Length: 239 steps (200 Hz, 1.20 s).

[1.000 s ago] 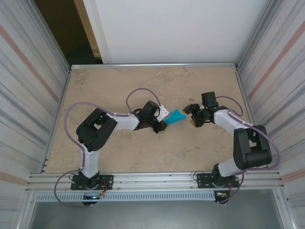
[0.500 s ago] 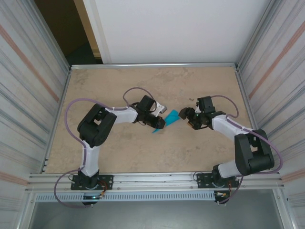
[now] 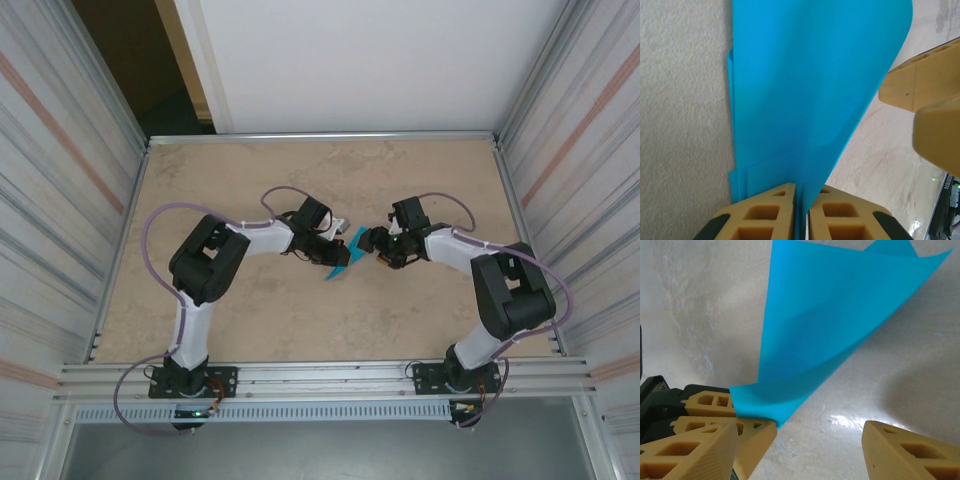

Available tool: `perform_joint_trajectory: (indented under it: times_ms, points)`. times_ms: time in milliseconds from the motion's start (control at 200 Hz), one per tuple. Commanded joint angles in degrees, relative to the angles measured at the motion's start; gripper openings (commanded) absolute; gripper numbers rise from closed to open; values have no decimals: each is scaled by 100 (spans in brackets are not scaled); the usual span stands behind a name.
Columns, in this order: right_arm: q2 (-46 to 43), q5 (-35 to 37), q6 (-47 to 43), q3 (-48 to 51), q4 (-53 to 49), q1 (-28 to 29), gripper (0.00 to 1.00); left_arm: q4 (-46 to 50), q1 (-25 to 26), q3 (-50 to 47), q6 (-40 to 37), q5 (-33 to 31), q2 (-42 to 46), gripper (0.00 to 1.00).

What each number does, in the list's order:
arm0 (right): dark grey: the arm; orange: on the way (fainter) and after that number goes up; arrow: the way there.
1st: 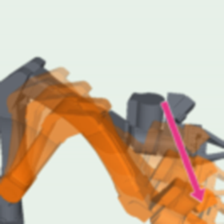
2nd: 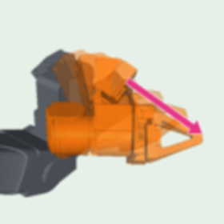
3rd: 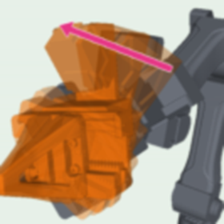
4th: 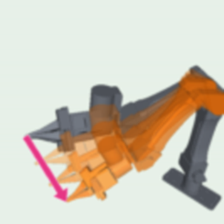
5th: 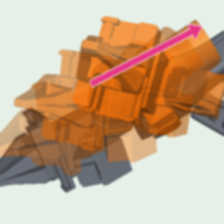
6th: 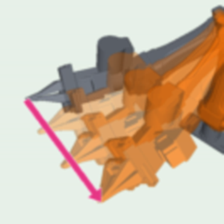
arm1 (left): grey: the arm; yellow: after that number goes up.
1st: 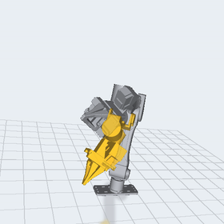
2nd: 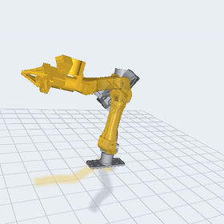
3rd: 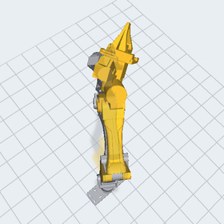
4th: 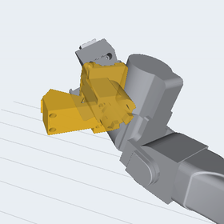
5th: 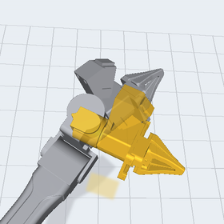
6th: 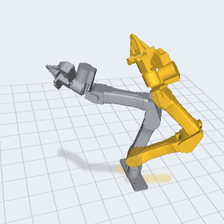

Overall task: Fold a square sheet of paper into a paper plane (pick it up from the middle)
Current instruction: Fold the wing for the fifth time at the center of the table.

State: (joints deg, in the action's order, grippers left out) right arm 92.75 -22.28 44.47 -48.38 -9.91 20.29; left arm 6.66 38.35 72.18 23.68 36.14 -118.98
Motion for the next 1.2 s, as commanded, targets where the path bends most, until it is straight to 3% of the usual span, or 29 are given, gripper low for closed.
perform_joint_trajectory:
  times_ms: [0, 301, 697, 1193]
  points:
    - [231, -24, -254, -337, -291, 32, 63, 95, -47, 185, 469, 123, -255, 15]
    - [459, 187, -220, -479, -268, 16, 55, -123, -134, 50, 952, 101, -337, 15]
    - [756, -55, -429, -616, -201, 10, 48, -507, -262, -205, 1188, 357, -367, 15]
    - [1449, 332, -486, -1120, -791, 69, 52, -473, -274, -275, 1102, 451, -167, 19]
